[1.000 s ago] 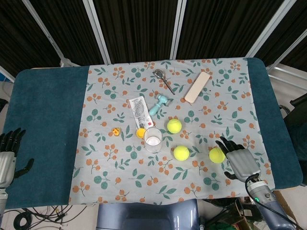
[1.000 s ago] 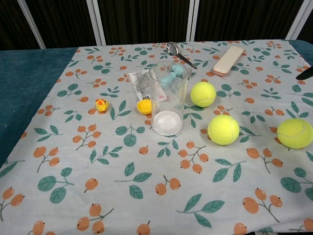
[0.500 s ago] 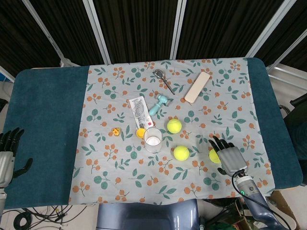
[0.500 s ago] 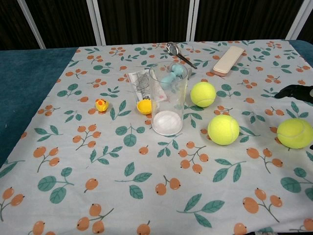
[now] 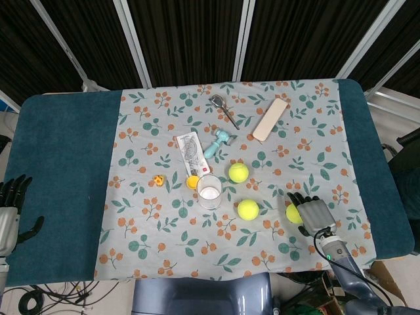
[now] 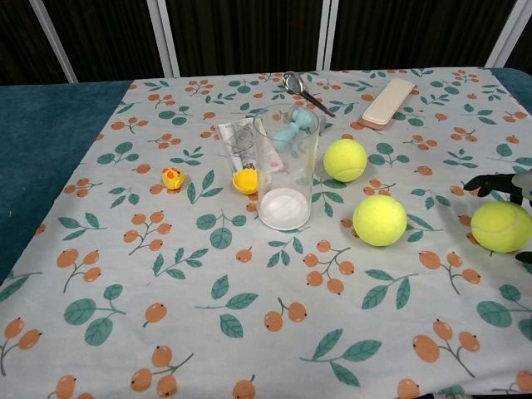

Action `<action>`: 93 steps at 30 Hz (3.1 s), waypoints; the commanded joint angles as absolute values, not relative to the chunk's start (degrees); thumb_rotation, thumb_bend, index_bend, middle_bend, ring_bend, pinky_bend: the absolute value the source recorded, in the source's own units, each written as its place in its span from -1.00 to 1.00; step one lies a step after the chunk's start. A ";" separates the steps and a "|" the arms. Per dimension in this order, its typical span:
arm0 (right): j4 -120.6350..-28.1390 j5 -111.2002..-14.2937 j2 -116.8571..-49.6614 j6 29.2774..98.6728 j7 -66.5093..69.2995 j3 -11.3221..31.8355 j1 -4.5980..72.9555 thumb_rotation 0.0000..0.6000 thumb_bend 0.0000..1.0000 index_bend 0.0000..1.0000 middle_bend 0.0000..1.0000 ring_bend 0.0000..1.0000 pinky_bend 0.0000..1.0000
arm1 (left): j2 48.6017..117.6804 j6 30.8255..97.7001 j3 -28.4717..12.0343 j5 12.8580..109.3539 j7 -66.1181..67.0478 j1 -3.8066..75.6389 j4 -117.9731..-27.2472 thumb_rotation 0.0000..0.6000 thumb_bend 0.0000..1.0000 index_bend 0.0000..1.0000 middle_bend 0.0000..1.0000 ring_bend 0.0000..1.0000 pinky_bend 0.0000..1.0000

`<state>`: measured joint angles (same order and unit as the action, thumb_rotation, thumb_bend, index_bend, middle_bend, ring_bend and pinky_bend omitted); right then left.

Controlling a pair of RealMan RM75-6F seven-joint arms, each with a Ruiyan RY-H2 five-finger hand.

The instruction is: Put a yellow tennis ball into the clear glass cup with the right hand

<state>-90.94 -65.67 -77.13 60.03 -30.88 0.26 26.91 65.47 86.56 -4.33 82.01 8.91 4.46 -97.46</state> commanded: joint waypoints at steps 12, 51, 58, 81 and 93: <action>-93.12 -72.65 -75.76 62.35 -25.23 1.72 27.36 1.00 -0.15 0.04 -0.12 0.15 0.26 | 65.52 86.56 -4.49 81.66 8.93 4.46 -97.56 1.00 -0.39 -0.94 -0.94 -1.00 -1.00; -112.52 -47.92 -74.14 55.45 -35.33 17.90 52.73 1.00 -0.16 0.07 -0.10 0.17 0.25 | 65.49 86.79 -4.74 81.88 8.21 4.57 -97.66 1.00 -0.39 -0.94 -0.94 -1.00 -1.00; -110.98 -49.07 -76.43 55.56 -32.65 17.39 53.74 1.00 -0.16 0.07 -0.11 0.16 0.24 | 65.52 86.63 -4.76 81.72 8.27 4.64 -97.62 1.00 -0.39 -0.94 -0.94 -1.00 -1.00; -111.31 -50.39 -75.50 57.02 -29.33 15.55 54.54 1.00 -0.85 -1.00 -0.95 -0.50 -0.07 | 65.54 86.53 -4.85 81.46 8.58 4.73 -97.47 1.00 -0.39 -0.94 -0.94 -1.00 -1.00; -117.08 -57.57 -64.38 68.06 -32.19 11.55 46.23 1.00 -0.78 -1.00 -0.95 -0.56 -0.42 | 65.61 86.76 -4.87 81.46 8.77 4.65 -97.52 1.00 -0.39 -0.94 -0.94 -1.00 -1.00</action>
